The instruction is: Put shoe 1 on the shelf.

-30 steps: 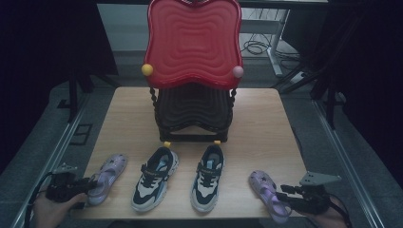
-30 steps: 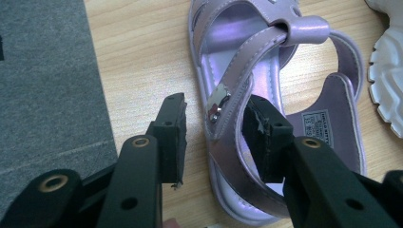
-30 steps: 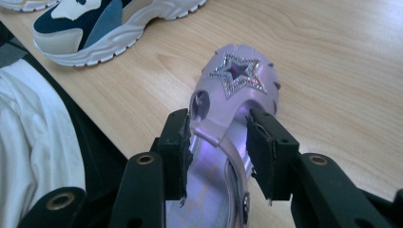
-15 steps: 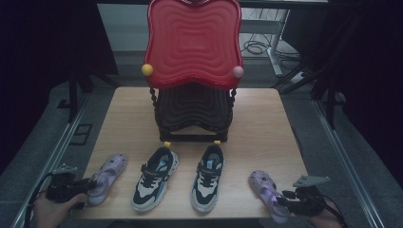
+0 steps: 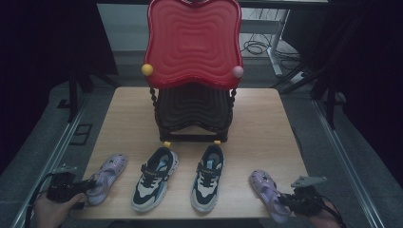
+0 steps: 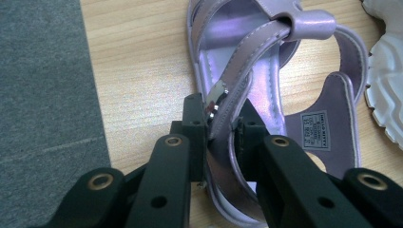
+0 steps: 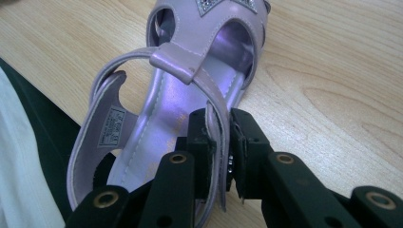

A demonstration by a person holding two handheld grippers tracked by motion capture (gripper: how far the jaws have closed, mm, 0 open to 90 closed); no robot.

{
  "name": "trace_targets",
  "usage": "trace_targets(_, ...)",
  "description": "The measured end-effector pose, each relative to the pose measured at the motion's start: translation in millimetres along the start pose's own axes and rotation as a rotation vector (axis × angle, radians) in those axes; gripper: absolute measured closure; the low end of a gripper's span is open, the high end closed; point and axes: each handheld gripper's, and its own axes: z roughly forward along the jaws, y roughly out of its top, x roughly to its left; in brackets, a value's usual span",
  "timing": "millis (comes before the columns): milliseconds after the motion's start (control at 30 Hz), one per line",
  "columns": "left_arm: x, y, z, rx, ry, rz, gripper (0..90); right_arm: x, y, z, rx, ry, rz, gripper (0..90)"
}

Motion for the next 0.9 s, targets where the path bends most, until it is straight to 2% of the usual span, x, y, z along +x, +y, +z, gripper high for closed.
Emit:
trace_targets(200, 1.2, -1.4, -0.2, -0.012, 0.004, -0.014, 80.5, 1.0, 0.5, -0.6, -0.004, 0.002, -0.003, 78.8)
trace_targets(367, 1.2, -1.7, -0.1, -0.015, 0.001, -0.015, 80.6, 1.6, -0.3, -0.2, 0.008, 0.021, -0.011, 74.5)
trace_targets(433, 1.1, -1.6, -0.1, -0.015, 0.001, -0.015, 80.5, 2.3, -0.8, -4.2, 0.007, 0.029, -0.007, 69.9)
trace_targets(567, 1.2, -1.9, -0.1, -0.017, -0.001, -0.015, 80.2, 3.4, -3.6, -10.3, 0.011, 0.029, -0.001, 68.9)
trace_targets(900, 1.3, -2.2, -0.2, -0.022, 0.003, -0.018, 80.8, -1.0, -5.6, -8.9, 0.015, -0.001, 0.024, 80.3)
